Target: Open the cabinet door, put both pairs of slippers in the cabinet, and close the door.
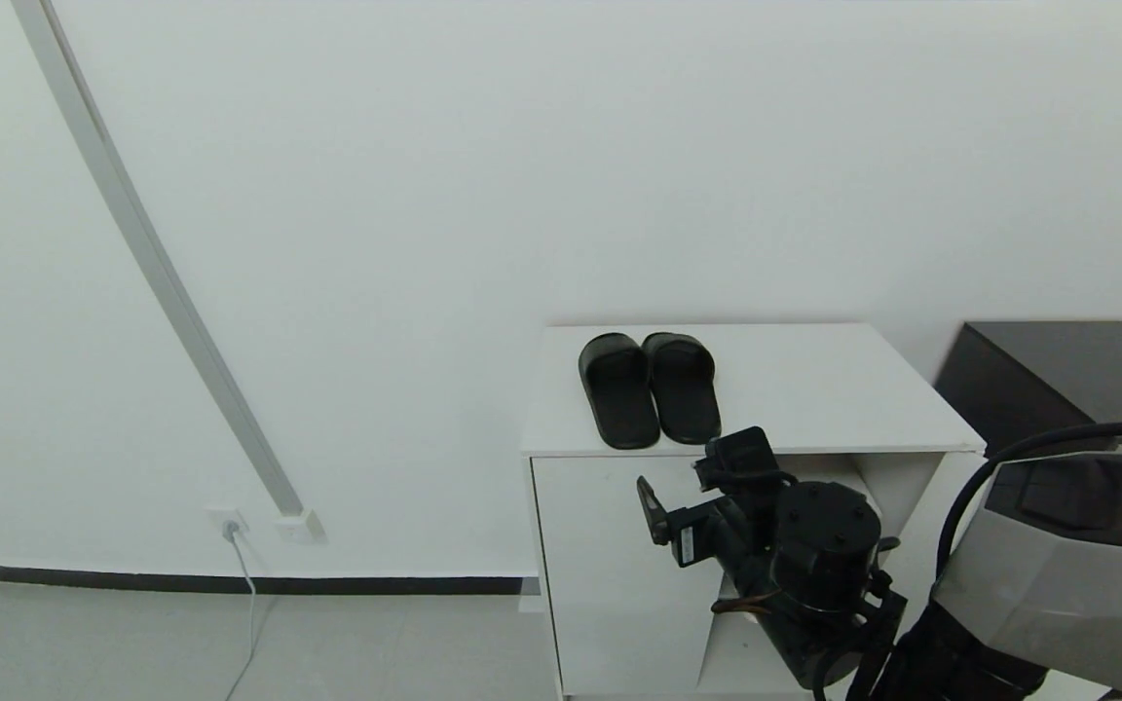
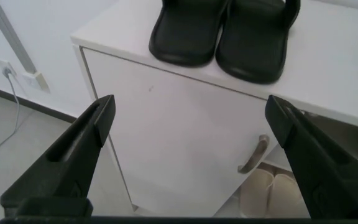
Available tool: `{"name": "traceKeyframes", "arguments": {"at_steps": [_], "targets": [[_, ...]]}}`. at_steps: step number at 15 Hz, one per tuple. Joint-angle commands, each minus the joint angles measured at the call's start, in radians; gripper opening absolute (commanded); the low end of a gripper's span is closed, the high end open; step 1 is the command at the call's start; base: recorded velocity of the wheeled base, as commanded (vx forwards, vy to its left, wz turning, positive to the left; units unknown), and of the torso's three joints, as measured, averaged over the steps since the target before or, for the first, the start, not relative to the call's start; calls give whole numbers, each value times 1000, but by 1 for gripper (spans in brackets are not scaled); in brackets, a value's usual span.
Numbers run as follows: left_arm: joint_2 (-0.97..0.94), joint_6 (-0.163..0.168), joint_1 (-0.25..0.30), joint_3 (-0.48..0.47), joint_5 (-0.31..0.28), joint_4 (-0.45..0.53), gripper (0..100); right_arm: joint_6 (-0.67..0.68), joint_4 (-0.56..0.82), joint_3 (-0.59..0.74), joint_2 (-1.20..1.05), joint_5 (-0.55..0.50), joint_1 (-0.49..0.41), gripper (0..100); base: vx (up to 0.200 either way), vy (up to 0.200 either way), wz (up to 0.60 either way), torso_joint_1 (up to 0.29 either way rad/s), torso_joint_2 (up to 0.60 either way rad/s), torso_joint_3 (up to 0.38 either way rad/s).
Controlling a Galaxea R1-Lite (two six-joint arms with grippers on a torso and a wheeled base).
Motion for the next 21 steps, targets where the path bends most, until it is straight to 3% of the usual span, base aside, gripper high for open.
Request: {"name": "traceKeyframes", "arguments": {"at_steps": [1, 4, 7, 9, 12, 13, 14, 21], "targets": [[1, 0, 1, 0, 1, 0, 0, -16, -16, 7, 14, 5, -2, 100, 0, 0, 0, 0, 0, 0], [1, 1, 1, 0, -1, 0, 0, -62, 29, -75, -12, 4, -6, 100, 0, 0, 0, 0, 0, 0], [1, 3, 1, 0, -1, 0, 0, -48, 262, -217, -86, -1, -28, 100, 0, 0, 0, 0, 0, 0], [0, 6, 1, 0, -2, 0, 0, -2, 468, -384, -107, -4, -38, 100, 0, 0, 0, 0, 0, 0], [1, 7, 1, 0, -2, 0, 0, 163, 762, -507, -124, -10, -35, 100, 0, 0, 0, 0, 0, 0], [1, 6, 1, 0, -2, 0, 0, 249, 906, -571, -126, -56, -34, 100, 0, 0, 0, 0, 0, 0], [1, 7, 1, 0, -4, 0, 0, 289, 960, -614, -121, -96, -35, 100, 0, 0, 0, 0, 0, 0], [1, 7, 1, 0, -4, 0, 0, 311, 957, -574, -78, -101, -37, 100, 171, 0, 0, 1, 1, 3]]}}
